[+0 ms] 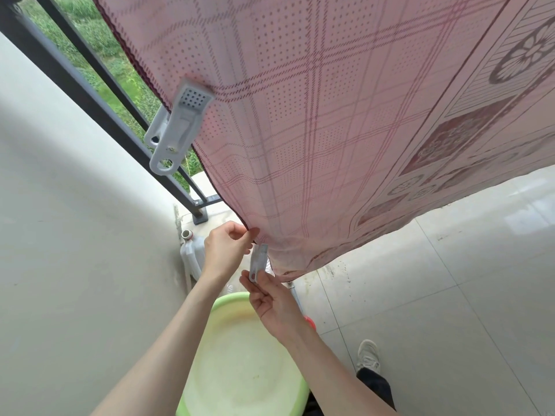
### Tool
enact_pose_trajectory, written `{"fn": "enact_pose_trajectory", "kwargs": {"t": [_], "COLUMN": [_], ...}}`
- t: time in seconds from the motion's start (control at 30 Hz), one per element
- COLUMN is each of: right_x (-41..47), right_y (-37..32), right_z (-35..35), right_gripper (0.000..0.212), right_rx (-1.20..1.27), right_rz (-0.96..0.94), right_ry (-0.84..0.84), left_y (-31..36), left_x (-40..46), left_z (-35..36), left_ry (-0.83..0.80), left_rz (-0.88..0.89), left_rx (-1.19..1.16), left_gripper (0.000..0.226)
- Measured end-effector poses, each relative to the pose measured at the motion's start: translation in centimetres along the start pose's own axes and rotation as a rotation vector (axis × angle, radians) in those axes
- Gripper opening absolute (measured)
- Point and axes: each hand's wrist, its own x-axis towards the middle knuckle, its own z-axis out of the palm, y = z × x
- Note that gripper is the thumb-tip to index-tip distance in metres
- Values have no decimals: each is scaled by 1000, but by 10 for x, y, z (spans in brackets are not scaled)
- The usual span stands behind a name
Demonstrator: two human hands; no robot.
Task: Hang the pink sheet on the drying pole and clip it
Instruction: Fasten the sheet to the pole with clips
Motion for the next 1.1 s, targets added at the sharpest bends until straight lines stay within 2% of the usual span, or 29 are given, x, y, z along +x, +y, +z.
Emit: {"fn": "enact_pose_trajectory", "kwargs": {"t": [0.17, 0.43, 0.57, 0.7, 0.83, 0.93, 1.03, 1.1], "right_x": [3, 5, 6, 7, 10, 9, -9, -41], "right_y": [-5, -4, -3, -11, -20, -31, -56, -87], "right_z": [7, 12, 16, 17, 17, 13, 12, 4], "right_gripper": [12, 18, 18, 20, 7, 27, 44, 48], "right_rx": [19, 15, -64, -332, -499, -709, -1125, -1366], "right_rz": [3, -55, -59, -42, -17, -31, -199, -298], "right_ry": [-24, -22, -19, -90, -100, -14, 65, 88], "left_y": [2, 2, -3, -5, -6, -10, -20, -14], "left_x": [-4, -7, -7, -3, -2, -9, -31, -67], "left_z": [2, 0, 3, 2, 0, 0, 2, 16], "left_ry": [13, 59, 79, 87, 81, 105, 182, 203], "left_rz": [8, 123, 113, 100, 104, 123, 143, 240], "left_rx": [25, 219, 189, 162, 152, 204, 283, 353], "left_gripper": [23, 23, 25, 24, 21, 12, 19, 25]}}
